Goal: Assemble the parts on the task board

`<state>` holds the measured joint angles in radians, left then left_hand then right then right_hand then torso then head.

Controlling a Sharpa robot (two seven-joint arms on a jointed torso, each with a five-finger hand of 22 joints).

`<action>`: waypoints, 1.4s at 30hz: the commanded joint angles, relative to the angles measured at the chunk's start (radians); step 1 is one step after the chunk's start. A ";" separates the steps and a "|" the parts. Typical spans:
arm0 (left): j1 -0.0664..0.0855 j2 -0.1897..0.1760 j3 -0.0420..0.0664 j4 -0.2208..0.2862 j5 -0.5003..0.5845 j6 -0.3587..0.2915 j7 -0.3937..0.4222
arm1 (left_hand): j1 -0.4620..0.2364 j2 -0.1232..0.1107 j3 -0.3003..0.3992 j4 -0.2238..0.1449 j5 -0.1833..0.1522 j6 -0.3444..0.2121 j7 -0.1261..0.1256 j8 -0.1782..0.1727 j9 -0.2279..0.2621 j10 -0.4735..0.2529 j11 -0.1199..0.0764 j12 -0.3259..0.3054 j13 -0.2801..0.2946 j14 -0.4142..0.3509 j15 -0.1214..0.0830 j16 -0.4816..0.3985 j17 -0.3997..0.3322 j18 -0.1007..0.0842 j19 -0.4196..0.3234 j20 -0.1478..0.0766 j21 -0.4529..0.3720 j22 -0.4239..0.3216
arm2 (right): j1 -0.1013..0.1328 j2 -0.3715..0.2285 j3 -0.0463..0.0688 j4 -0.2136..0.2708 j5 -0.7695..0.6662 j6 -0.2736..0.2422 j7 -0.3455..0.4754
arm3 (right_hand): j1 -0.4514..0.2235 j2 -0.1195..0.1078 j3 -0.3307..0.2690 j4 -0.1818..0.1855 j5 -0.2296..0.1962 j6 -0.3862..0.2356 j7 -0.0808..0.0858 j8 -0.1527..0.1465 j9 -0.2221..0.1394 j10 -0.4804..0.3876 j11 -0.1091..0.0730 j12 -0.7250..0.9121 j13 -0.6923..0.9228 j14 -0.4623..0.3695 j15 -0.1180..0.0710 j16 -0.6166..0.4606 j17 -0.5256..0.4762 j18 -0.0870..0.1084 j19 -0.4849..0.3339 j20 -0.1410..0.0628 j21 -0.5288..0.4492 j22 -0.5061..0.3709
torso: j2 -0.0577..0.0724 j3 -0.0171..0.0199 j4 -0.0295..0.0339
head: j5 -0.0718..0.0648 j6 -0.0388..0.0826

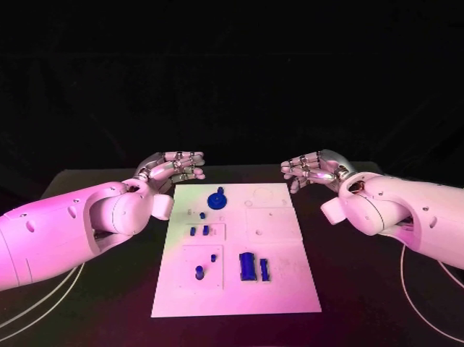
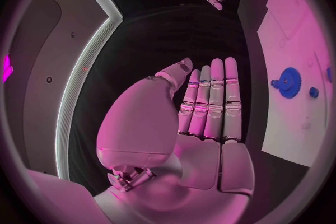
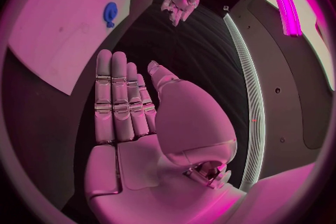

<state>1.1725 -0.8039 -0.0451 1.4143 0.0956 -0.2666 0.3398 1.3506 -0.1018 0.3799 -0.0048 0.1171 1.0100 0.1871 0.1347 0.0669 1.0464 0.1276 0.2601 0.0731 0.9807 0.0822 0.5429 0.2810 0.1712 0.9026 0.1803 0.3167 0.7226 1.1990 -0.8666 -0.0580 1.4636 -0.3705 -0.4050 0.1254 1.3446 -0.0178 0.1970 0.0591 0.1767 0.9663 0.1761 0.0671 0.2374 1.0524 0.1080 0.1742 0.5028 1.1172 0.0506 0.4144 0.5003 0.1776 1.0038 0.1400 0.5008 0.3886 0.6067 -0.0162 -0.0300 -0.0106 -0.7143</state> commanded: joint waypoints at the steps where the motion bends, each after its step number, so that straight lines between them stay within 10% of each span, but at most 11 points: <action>1: -0.009 0.018 0.000 -0.028 0.058 -0.101 0.116 | 0.000 -0.001 -0.005 0.011 -0.005 -0.012 -0.001 -0.014 -0.001 -0.006 0.011 -0.035 -0.011 0.000 0.023 -0.113 -0.045 0.007 -0.048 0.023 -0.080 -0.069 | -0.007 0.036 0.005 -0.069 0.252 0.087 0.174 | 0.018 -0.001 0.033 -0.009 -0.005 -0.012 0.003 -0.005 -0.021 0.002 0.019 -0.053 -0.096 -0.061 0.031 -0.124 -0.084 -0.005 -0.046 0.034 -0.112 -0.074 | -0.022 -0.0035 0.0037 | 0.000 0.034; 10: -0.018 0.056 0.000 -0.081 0.079 -0.131 0.145 | 0.025 0.015 -0.028 0.024 -0.002 -0.018 0.001 -0.058 -0.002 -0.001 0.032 -0.145 -0.012 0.008 0.054 -0.340 -0.148 0.013 -0.061 0.073 -0.224 -0.254 | -0.030 0.121 0.016 -0.204 0.373 0.166 0.224 | -0.006 -0.020 0.140 -0.053 -0.006 -0.001 0.008 -0.003 -0.086 0.052 0.031 -0.107 -0.345 0.019 0.043 -0.298 -0.277 0.006 0.045 0.062 -0.289 -0.222 | -0.037 0.0005 0.0041 | 0.005 0.063; 11: -0.017 0.052 -0.001 -0.076 0.048 -0.094 0.091 | -0.394 0.102 -0.131 0.005 -0.037 -0.318 -0.056 -0.135 -0.067 -0.320 -0.015 -0.176 -0.073 -0.291 0.013 -0.395 -0.185 -0.051 -0.316 -0.006 -0.317 -0.388 | -0.027 0.115 0.015 -0.193 0.287 0.085 0.153 | -0.400 0.018 0.036 -0.059 -0.054 -0.295 -0.050 -0.067 -0.129 -0.282 -0.011 -0.174 -0.386 -0.327 -0.051 -0.330 -0.340 -0.053 -0.276 0.002 -0.350 -0.269 | -0.031 -0.0016 0.0028 | 0.003 0.055; 19: -0.036 0.047 0.007 -0.035 0.022 -0.167 0.107 | -0.623 0.102 -0.194 0.005 -0.117 -0.485 -0.087 -0.135 -0.067 -0.493 -0.041 -0.260 -0.073 -0.457 -0.010 -0.436 -0.281 -0.063 -0.457 -0.046 -0.317 -0.476 | -0.047 0.111 0.022 -0.145 0.300 0.012 0.192 | -0.634 0.018 -0.017 -0.059 -0.088 -0.453 -0.079 -0.067 -0.159 -0.464 -0.035 -0.174 -0.424 -0.506 -0.051 -0.414 -0.385 -0.070 -0.440 -0.035 -0.390 -0.302 | -0.050 0.0091 0.0192 | 0.008 0.090; 20: -0.041 0.045 0.010 -0.025 0.016 -0.185 0.111 | -0.651 0.102 -0.201 0.005 -0.117 -0.506 -0.091 -0.135 -0.067 -0.515 -0.045 -0.260 -0.073 -0.477 -0.082 -0.441 -0.281 -0.070 -0.474 -0.052 -0.317 -0.486 | -0.052 0.109 0.024 -0.133 0.304 -0.006 0.202 | -0.663 0.018 -0.024 -0.059 -0.092 -0.474 -0.083 -0.067 -0.162 -0.489 -0.108 -0.174 -0.427 -0.531 -0.051 -0.414 -0.390 -0.072 -0.463 -0.039 -0.394 -0.306 | -0.053 0.0110 0.0221 | 0.008 0.097; 26: -0.082 0.035 0.027 0.066 -0.040 -0.344 0.146 | -0.809 0.102 -0.241 0.005 -0.117 -0.620 -0.113 -0.135 -0.067 -0.635 -0.128 -0.260 -0.073 -0.591 -0.082 -0.463 -0.281 -0.084 -0.571 -0.081 -0.317 -0.539 | -0.096 0.099 0.039 -0.024 0.334 -0.169 0.290 | -0.817 0.018 -0.063 -0.059 -0.177 -0.586 -0.104 -0.067 -0.237 -0.616 -0.108 -0.174 -0.503 -0.664 -0.051 -0.414 -0.415 -0.092 -0.586 -0.062 -0.418 -0.389 | -0.062 0.0162 0.0300 | 0.011 0.114; 27: -0.088 0.033 0.030 0.080 -0.049 -0.370 0.151 | -0.833 0.102 -0.248 0.005 -0.117 -0.637 -0.116 -0.135 -0.067 -0.653 -0.128 -0.260 -0.073 -0.608 -0.082 -0.468 -0.281 -0.084 -0.586 -0.085 -0.317 -0.547 | -0.104 0.097 0.042 -0.005 0.339 -0.198 0.305 | -0.840 0.018 -0.069 -0.059 -0.177 -0.603 -0.176 -0.067 -0.237 -0.635 -0.108 -0.174 -0.503 -0.684 -0.051 -0.414 -0.419 -0.092 -0.604 -0.065 -0.422 -0.389 | -0.062 0.0162 0.0300 | 0.011 0.114; 29: -0.101 0.029 0.036 0.109 -0.067 -0.421 0.162 | -0.882 0.102 -0.260 0.005 -0.117 -0.672 -0.187 -0.135 -0.067 -0.690 -0.128 -0.260 -0.073 -0.644 -0.082 -0.543 -0.281 -0.095 -0.616 -0.094 -0.317 -0.564 | -0.119 0.094 0.047 0.033 0.350 -0.255 0.336 | -0.887 0.018 -0.081 -0.059 -0.177 -0.637 -0.176 -0.067 -0.237 -0.674 -0.108 -0.174 -0.503 -0.724 -0.051 -0.414 -0.426 -0.102 -0.641 -0.140 -0.429 -0.389 | -0.062 0.0162 0.0300 | 0.011 0.114; 34: -0.118 0.025 0.043 0.146 -0.090 -0.486 0.177 | -0.963 0.102 -0.281 0.005 -0.117 -0.731 -0.187 -0.135 -0.067 -0.751 -0.128 -0.260 -0.073 -0.702 -0.082 -0.543 -0.281 -0.171 -0.665 -0.109 -0.317 -0.591 | -0.141 0.089 0.055 0.086 0.365 -0.334 0.378 | -0.967 0.018 -0.101 -0.059 -0.177 -0.694 -0.176 -0.067 -0.237 -0.741 -0.108 -0.174 -0.503 -0.793 -0.051 -0.414 -0.500 -0.108 -0.704 -0.140 -0.501 -0.389 | -0.062 0.0162 0.0300 | 0.011 0.114; 35: -0.121 0.024 0.044 0.152 -0.093 -0.496 0.179 | -0.988 0.102 -0.287 0.005 -0.117 -0.749 -0.187 -0.135 -0.067 -0.771 -0.128 -0.260 -0.073 -0.720 -0.082 -0.543 -0.281 -0.171 -0.681 -0.180 -0.317 -0.600 | -0.145 0.088 0.056 0.095 0.367 -0.348 0.386 | -0.986 0.018 -0.106 -0.059 -0.177 -0.708 -0.176 -0.067 -0.237 -0.756 -0.108 -0.174 -0.503 -0.810 -0.051 -0.414 -0.500 -0.178 -0.720 -0.140 -0.501 -0.389 | -0.062 0.0162 0.0300 | 0.011 0.114; 42: -0.122 0.024 0.045 0.156 -0.096 -0.503 0.180 | -1.076 0.102 -0.309 0.005 -0.117 -0.812 -0.187 -0.135 -0.067 -0.838 -0.128 -0.260 -0.073 -0.783 -0.082 -0.543 -0.281 -0.171 -0.733 -0.180 -0.317 -0.630 | -0.149 0.087 0.058 0.106 0.370 -0.365 0.395 | -1.077 0.018 -0.197 -0.059 -0.177 -0.774 -0.176 -0.067 -0.237 -0.832 -0.108 -0.174 -0.503 -0.888 -0.051 -0.414 -0.500 -0.178 -0.792 -0.140 -0.501 -0.389 | -0.062 0.0162 0.0300 | 0.011 0.114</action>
<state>1.0500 -0.7807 -0.0012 1.5671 0.0271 -0.7330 0.4907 0.3710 -0.0002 0.0992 -0.0005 0.0065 0.2667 0.0083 0.0067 0.0019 0.2817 0.0046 0.0057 0.0012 0.2668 0.0023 0.0135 0.0025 0.0314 0.2295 0.0244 0.0061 0.1257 1.0503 -0.7799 -0.0007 1.5676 -0.0081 -0.7284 0.4766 0.3616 0.0002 0.0903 -0.0009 0.0076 0.2605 0.0072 0.0071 0.0037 0.2986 0.0021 0.0067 0.0039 0.3107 0.0003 0.0078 0.0140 0.0353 0.2862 0.0105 0.0150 0.0054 0.5444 -0.0001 -0.0001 0.0000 -0.6000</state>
